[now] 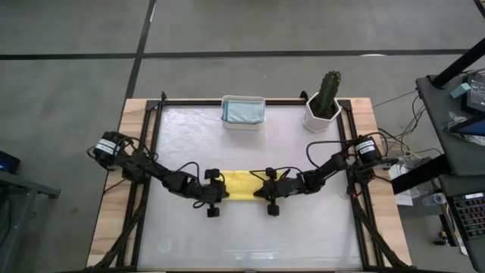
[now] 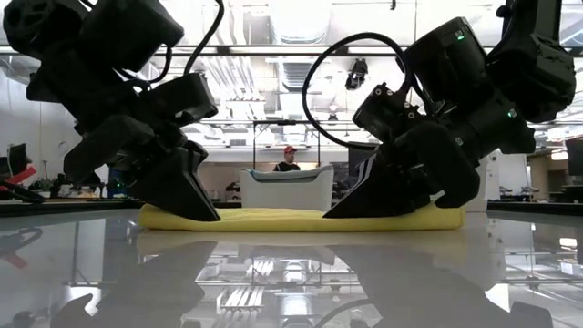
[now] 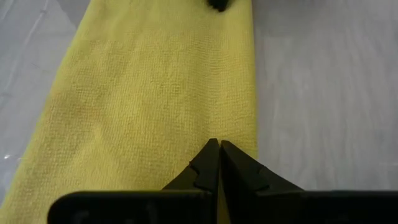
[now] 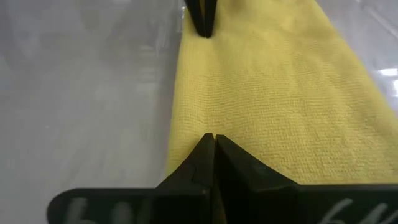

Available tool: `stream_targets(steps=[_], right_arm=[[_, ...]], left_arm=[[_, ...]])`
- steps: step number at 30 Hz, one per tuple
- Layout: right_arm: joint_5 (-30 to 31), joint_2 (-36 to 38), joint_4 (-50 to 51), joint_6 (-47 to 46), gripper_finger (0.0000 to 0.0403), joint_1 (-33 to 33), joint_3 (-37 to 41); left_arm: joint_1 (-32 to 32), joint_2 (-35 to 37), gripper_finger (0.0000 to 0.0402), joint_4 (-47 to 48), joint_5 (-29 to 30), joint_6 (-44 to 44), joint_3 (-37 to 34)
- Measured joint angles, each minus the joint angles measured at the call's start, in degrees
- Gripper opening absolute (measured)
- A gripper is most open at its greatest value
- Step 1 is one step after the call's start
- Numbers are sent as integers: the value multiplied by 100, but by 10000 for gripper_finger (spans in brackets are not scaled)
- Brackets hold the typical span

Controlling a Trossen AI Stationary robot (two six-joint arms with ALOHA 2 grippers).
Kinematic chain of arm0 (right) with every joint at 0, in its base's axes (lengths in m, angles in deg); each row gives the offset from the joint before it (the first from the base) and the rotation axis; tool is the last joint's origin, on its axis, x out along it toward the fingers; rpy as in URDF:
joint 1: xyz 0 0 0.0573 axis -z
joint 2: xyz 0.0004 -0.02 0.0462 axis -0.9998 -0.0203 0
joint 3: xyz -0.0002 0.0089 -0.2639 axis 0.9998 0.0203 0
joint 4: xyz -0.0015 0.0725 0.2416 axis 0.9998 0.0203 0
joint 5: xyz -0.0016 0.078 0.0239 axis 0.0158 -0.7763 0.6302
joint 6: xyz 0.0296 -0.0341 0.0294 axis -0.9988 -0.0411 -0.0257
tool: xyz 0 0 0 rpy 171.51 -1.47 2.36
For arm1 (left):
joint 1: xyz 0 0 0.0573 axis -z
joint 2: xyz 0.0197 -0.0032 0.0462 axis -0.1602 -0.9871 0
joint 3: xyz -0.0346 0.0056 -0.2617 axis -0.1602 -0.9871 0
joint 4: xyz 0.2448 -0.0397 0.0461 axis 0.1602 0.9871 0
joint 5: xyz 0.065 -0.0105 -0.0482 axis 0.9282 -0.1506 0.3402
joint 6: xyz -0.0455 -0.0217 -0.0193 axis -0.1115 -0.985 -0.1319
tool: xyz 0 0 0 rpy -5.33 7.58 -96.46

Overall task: Fold microfiber towels
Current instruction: Fold the yellow cloth

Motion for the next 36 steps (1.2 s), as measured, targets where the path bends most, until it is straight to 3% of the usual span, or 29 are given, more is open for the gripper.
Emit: stream_targets(steps=[9,18,23,30,36], right_arm=[[-279,507,643,-345,8,-60,30],[-257,1582,2404,-345,8,-183,33],[-227,1769,3236,-537,8,-296,44],[-219,1623,3275,-720,8,-349,81],[-225,1913,3413,-877,8,-349,103]], left_arm=[[0,40,3,-169,-7,14,-37],[-4,164,3,-163,-29,-2,-141],[-4,173,3,-197,-27,-15,-186],[1,191,3,-177,-21,-14,-171],[0,453,3,13,-36,29,-162]])
